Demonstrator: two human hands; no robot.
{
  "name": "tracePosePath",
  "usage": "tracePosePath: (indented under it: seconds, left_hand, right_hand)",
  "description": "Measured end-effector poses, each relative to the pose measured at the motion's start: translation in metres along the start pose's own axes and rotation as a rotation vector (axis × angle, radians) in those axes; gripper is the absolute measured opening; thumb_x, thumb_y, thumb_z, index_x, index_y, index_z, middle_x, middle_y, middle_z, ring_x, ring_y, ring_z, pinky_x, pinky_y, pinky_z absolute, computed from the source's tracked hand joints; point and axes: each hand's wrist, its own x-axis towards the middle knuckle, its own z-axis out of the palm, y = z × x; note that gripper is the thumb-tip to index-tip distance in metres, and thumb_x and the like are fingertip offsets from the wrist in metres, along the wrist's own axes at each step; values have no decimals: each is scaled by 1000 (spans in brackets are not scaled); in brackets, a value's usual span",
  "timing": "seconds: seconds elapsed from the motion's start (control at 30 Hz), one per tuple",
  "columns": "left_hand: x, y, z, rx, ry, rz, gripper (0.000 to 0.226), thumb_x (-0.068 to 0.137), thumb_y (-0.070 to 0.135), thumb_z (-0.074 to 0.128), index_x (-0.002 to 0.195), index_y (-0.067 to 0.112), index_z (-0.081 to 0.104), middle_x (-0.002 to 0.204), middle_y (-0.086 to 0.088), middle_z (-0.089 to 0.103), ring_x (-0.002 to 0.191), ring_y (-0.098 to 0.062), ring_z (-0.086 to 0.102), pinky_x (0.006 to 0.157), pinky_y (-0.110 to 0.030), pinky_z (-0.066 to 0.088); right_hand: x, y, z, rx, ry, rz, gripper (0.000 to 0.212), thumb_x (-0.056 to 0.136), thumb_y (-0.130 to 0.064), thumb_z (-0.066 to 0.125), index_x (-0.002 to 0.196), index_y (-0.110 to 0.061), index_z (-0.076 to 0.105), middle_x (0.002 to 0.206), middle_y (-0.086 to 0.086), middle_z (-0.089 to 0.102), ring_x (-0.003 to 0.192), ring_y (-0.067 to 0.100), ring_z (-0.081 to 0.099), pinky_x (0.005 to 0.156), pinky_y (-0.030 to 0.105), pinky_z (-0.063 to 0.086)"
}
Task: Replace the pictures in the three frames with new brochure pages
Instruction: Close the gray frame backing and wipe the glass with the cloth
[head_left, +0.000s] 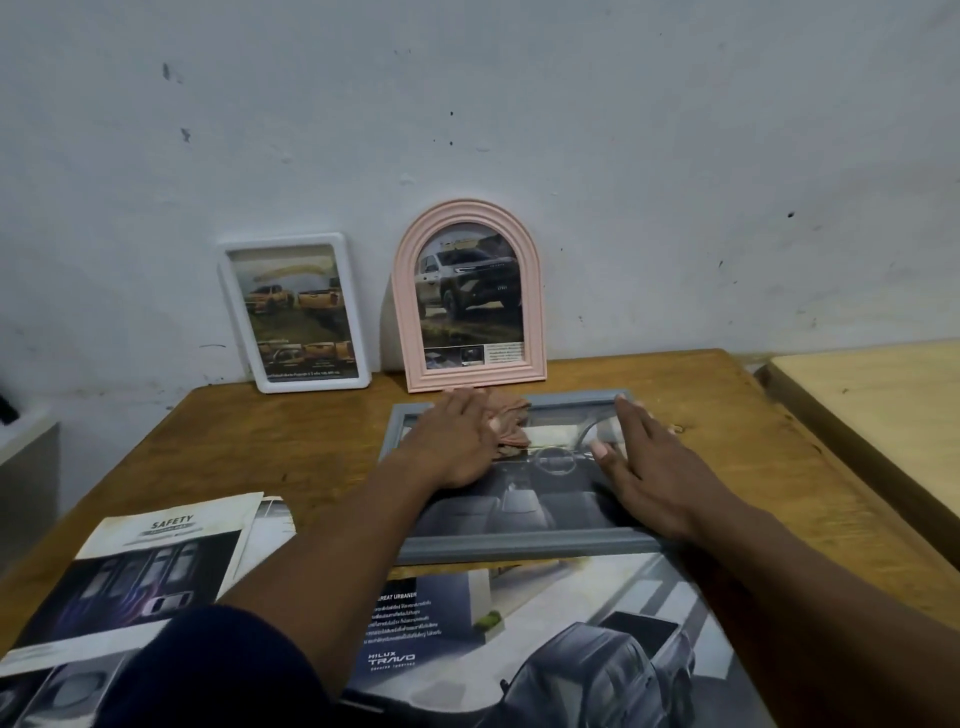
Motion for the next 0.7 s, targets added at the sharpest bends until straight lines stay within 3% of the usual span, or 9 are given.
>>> tracePosePath:
  seconds: [0.17,0.3,0.43,0.53,0.63,0.7]
  left_hand:
    - [16,57,8,-47,-13,119,60,108,43,22,162,17,13,170,-5,7,156,-26,2,126,-42,4]
    - [32,84,4,-29,-29,151,59,109,40,23,162,17,14,170,-6,12,156,-26,10,126,-42,7]
    - [35,101,-7,-163,-110,175,56,110,39,23,162,18,17,169,-4,14,156,-25,10,126,-39,8]
    - [19,84,-23,-419,6,118,54,110,39,26,162,24,18,169,-1,18,155,-21,15,125,-38,13]
    - [-11,42,-26,-382,196,7,56,109,39,28,162,26,16,169,1,15,156,-20,8,125,-43,11]
    - [-35,7,-18,-217,174,-79,61,108,47,23,162,24,8,170,0,6,156,-21,-2,125,-45,4]
  right_hand:
    - [-9,-6,-2,30,-4,-12,72,103,-52,22,159,-13,-3,167,8,4,154,19,5,124,40,11]
    - [-12,-5,1,107,35,-11,68,106,-43,26,159,-10,0,167,9,11,152,22,16,122,40,18]
    - [-7,2,2,219,154,-41,56,104,-38,31,153,-13,26,154,10,40,141,25,37,116,44,29]
    - [7,-3,-6,-10,242,-99,57,99,-41,28,150,-17,35,158,9,34,149,25,22,121,44,20]
    - [32,-20,-10,-157,46,-231,52,104,-43,30,152,-25,34,165,2,20,153,22,9,124,46,10]
    - [46,-29,-4,-228,-114,-248,56,105,-46,27,157,-25,23,167,0,13,154,20,4,124,46,7]
